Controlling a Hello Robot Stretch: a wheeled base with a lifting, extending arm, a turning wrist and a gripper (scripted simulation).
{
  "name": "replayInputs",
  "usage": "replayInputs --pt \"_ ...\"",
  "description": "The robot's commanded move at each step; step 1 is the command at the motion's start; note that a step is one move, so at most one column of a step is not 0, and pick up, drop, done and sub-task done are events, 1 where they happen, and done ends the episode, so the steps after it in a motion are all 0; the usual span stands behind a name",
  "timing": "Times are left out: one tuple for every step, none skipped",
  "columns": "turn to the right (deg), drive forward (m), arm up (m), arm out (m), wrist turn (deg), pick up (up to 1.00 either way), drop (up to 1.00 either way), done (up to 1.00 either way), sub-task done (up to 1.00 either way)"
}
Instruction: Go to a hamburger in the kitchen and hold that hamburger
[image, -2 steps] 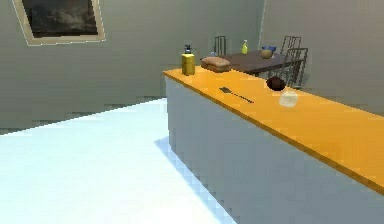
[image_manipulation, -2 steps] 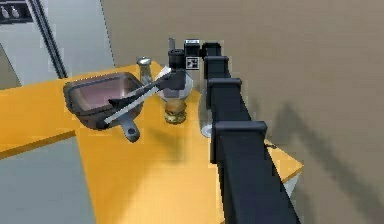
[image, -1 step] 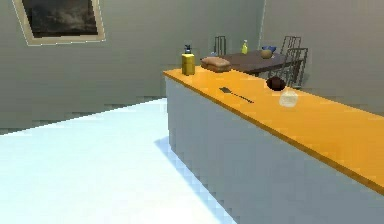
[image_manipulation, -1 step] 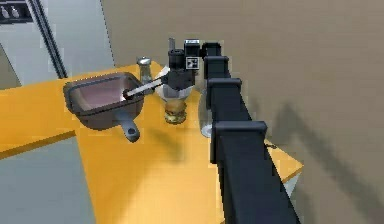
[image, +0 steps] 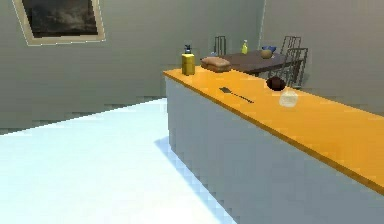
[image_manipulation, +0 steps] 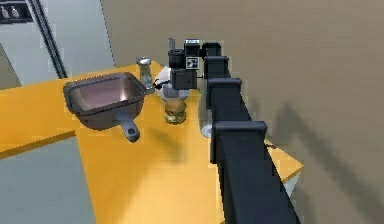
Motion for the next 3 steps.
replayInputs --pt "0.0 0.0 -0.14 0.0 0.0 0.0 0.0 0.0 0.0" --pt "0.0 0.0 0.0 0.0 0.0 1.0 0.0 0.0 0.0" --pt "0.0 0.0 0.1 0.0 0.0 0.0 0.0 0.0 0.0"
